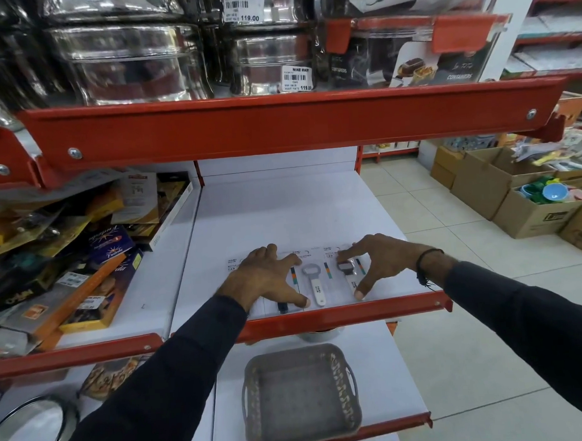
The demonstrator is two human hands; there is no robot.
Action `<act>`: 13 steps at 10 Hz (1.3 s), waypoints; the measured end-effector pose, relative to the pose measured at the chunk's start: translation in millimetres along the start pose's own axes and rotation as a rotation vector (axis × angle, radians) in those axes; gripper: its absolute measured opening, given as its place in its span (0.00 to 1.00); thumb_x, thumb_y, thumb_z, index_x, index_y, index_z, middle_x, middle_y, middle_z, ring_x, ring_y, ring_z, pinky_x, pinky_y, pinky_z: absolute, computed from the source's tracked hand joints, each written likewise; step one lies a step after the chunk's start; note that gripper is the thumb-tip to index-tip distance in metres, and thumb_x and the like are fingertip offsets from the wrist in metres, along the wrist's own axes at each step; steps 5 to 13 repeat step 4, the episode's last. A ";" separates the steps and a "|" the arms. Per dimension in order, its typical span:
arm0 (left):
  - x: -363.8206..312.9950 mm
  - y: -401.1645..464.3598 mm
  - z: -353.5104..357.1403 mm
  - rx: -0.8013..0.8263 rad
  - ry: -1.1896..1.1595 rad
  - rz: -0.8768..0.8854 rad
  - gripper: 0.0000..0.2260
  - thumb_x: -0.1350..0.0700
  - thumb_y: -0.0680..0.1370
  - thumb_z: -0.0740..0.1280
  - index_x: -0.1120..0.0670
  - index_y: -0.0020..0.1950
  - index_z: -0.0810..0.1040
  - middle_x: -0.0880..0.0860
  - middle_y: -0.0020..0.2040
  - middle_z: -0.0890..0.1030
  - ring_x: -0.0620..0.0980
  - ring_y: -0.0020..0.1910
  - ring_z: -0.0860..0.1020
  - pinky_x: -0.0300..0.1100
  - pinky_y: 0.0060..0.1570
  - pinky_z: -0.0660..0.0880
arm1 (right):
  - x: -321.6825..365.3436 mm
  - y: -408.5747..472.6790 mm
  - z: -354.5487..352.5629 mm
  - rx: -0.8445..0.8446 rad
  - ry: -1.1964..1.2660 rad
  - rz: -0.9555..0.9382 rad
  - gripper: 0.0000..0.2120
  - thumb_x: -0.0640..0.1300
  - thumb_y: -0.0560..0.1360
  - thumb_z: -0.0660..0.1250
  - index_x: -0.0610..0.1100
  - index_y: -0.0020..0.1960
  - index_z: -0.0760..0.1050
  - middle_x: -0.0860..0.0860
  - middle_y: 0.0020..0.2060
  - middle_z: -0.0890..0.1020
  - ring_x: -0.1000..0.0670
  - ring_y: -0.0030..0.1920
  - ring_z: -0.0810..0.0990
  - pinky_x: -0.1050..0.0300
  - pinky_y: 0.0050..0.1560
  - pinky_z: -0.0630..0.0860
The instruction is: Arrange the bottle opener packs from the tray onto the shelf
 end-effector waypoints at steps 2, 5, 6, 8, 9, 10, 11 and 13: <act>-0.3 1.2 -1.3 0.014 0.009 0.006 0.45 0.29 0.67 0.70 0.39 0.79 0.56 0.55 0.80 0.57 0.60 0.78 0.58 0.58 0.75 0.59 | 7.7 -5.7 -6.3 -0.029 0.003 0.021 0.41 0.61 0.61 0.80 0.56 0.71 0.70 0.54 0.74 0.69 0.47 0.74 0.64 0.45 0.74 0.59; -4.6 -15.0 -3.0 -0.093 0.042 -0.009 0.44 0.28 0.71 0.66 0.40 0.81 0.52 0.55 0.84 0.46 0.61 0.82 0.46 0.65 0.76 0.44 | 31.2 -37.4 -18.2 -0.314 0.138 0.001 0.26 0.62 0.66 0.76 0.56 0.62 0.79 0.55 0.65 0.79 0.50 0.65 0.75 0.47 0.68 0.70; -4.6 -15.0 -3.0 -0.093 0.042 -0.009 0.44 0.28 0.71 0.66 0.40 0.81 0.52 0.55 0.84 0.46 0.61 0.82 0.46 0.65 0.76 0.44 | 31.2 -37.4 -18.2 -0.314 0.138 0.001 0.26 0.62 0.66 0.76 0.56 0.62 0.79 0.55 0.65 0.79 0.50 0.65 0.75 0.47 0.68 0.70; -4.6 -15.0 -3.0 -0.093 0.042 -0.009 0.44 0.28 0.71 0.66 0.40 0.81 0.52 0.55 0.84 0.46 0.61 0.82 0.46 0.65 0.76 0.44 | 31.2 -37.4 -18.2 -0.314 0.138 0.001 0.26 0.62 0.66 0.76 0.56 0.62 0.79 0.55 0.65 0.79 0.50 0.65 0.75 0.47 0.68 0.70; -4.6 -15.0 -3.0 -0.093 0.042 -0.009 0.44 0.28 0.71 0.66 0.40 0.81 0.52 0.55 0.84 0.46 0.61 0.82 0.46 0.65 0.76 0.44 | 31.2 -37.4 -18.2 -0.314 0.138 0.001 0.26 0.62 0.66 0.76 0.56 0.62 0.79 0.55 0.65 0.79 0.50 0.65 0.75 0.47 0.68 0.70; -4.6 -15.0 -3.0 -0.093 0.042 -0.009 0.44 0.28 0.71 0.66 0.40 0.81 0.52 0.55 0.84 0.46 0.61 0.82 0.46 0.65 0.76 0.44 | 31.2 -37.4 -18.2 -0.314 0.138 0.001 0.26 0.62 0.66 0.76 0.56 0.62 0.79 0.55 0.65 0.79 0.50 0.65 0.75 0.47 0.68 0.70; -4.6 -15.0 -3.0 -0.093 0.042 -0.009 0.44 0.28 0.71 0.66 0.40 0.81 0.52 0.55 0.84 0.46 0.61 0.82 0.46 0.65 0.76 0.44 | 31.2 -37.4 -18.2 -0.314 0.138 0.001 0.26 0.62 0.66 0.76 0.56 0.62 0.79 0.55 0.65 0.79 0.50 0.65 0.75 0.47 0.68 0.70; -4.6 -15.0 -3.0 -0.093 0.042 -0.009 0.44 0.28 0.71 0.66 0.40 0.81 0.52 0.55 0.84 0.46 0.61 0.82 0.46 0.65 0.76 0.44 | 31.2 -37.4 -18.2 -0.314 0.138 0.001 0.26 0.62 0.66 0.76 0.56 0.62 0.79 0.55 0.65 0.79 0.50 0.65 0.75 0.47 0.68 0.70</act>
Point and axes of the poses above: each hand's wrist, its own y-axis towards the middle knuckle, its own z-axis out of the palm, x = y × z, the point moved 4 cm from there along y, towards the middle knuckle
